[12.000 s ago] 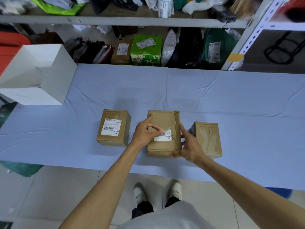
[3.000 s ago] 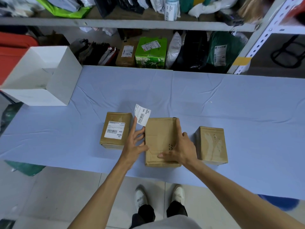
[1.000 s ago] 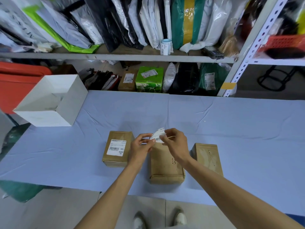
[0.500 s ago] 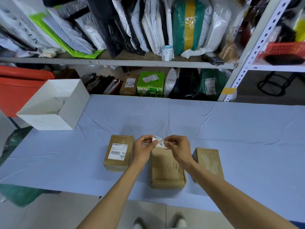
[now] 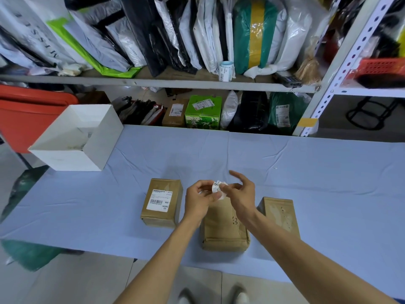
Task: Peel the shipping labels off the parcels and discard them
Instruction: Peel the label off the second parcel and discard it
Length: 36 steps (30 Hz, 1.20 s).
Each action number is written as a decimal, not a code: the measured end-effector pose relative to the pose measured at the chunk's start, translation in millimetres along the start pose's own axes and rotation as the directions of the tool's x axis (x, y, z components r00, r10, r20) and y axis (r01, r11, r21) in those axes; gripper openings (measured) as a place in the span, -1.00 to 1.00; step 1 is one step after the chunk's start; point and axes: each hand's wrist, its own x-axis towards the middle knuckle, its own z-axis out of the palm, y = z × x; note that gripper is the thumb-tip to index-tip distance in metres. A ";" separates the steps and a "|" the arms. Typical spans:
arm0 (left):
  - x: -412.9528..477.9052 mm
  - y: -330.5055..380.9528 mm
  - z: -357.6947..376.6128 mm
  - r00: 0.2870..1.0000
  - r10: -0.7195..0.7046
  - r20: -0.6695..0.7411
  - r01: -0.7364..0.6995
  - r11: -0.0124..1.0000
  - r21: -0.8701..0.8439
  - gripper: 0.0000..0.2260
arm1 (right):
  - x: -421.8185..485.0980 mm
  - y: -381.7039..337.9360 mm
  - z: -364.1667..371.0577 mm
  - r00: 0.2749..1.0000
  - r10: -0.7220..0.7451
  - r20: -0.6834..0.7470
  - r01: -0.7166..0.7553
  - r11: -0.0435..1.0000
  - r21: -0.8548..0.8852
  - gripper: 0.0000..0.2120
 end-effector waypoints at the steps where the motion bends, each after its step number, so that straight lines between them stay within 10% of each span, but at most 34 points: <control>1: -0.1 0.4 1.5 0.999 0.028 -0.022 -0.027 0.998 0.051 -0.73 | 0.0 0.0 -0.3 1.000 0.030 -0.007 -0.030 0.999 0.030 -0.70; 17: 1.2 20.9 6.8 0.948 0.245 -0.201 -0.166 0.924 0.344 -0.86 | 2.4 -12.7 -2.4 0.952 0.100 0.290 -0.131 0.987 0.090 -0.89; 36: -0.7 15.4 18.3 0.975 0.184 -0.128 -0.157 0.967 0.199 -0.75 | 6.4 -26.5 4.9 0.994 -0.029 0.106 0.023 0.998 0.062 -0.90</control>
